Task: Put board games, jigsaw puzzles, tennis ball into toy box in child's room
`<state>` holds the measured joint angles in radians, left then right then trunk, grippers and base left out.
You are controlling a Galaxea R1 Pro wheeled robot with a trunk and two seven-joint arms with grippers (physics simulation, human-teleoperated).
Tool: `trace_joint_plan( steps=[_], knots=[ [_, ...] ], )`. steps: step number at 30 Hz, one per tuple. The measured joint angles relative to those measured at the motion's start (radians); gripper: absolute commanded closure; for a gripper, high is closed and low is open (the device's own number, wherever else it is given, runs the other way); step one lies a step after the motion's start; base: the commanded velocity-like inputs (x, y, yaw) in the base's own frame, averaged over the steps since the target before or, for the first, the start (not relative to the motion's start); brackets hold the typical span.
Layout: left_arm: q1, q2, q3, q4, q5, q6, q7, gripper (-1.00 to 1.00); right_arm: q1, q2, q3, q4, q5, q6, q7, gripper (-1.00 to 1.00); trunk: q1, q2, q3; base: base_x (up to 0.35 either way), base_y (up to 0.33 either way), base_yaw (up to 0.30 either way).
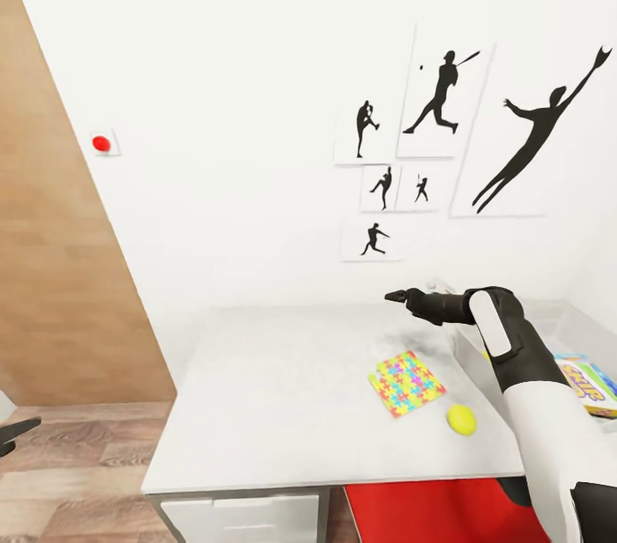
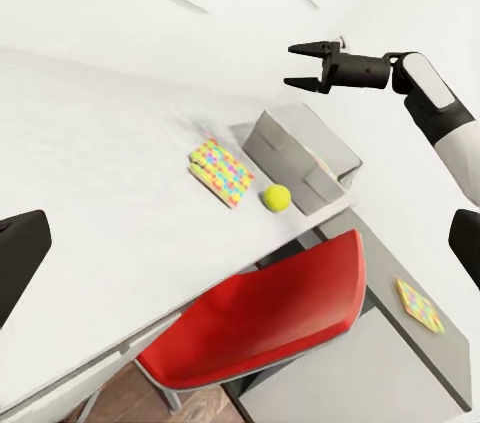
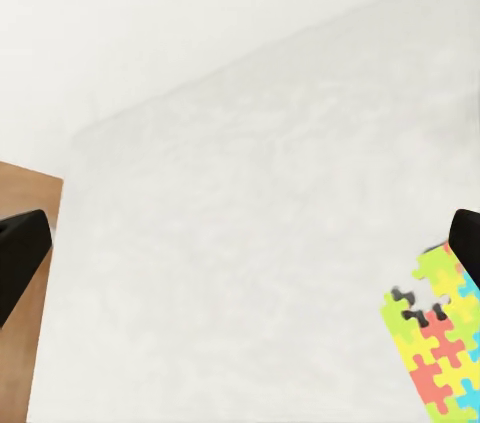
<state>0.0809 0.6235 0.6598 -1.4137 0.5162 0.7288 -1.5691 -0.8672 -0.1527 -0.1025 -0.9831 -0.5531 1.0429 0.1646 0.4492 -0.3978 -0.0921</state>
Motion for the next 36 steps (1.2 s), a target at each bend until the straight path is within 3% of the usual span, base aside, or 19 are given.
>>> trace_joint_plan(
  steps=[22,30,36],
  knots=[
    [0.0,0.0,0.0,0.0,-0.004,0.002,0.0,-1.0,0.008,0.005,0.001,0.008,0.001,0.0,-0.001,-1.0,0.0,0.0,-0.003,0.065,0.0,0.0],
    [0.0,0.0,0.001,0.0,-0.003,0.002,0.0,-1.0,-0.007,0.0,0.046,0.057,0.002,0.0,-0.042,-1.0,0.0,0.0,-0.015,0.001,0.0,0.0],
    [0.0,0.0,0.001,0.0,-0.003,0.002,0.0,-1.0,-0.045,-0.003,0.056,0.129,0.003,0.0,-0.069,-1.0,0.0,0.0,-0.024,0.0,0.0,0.0]
  ],
)
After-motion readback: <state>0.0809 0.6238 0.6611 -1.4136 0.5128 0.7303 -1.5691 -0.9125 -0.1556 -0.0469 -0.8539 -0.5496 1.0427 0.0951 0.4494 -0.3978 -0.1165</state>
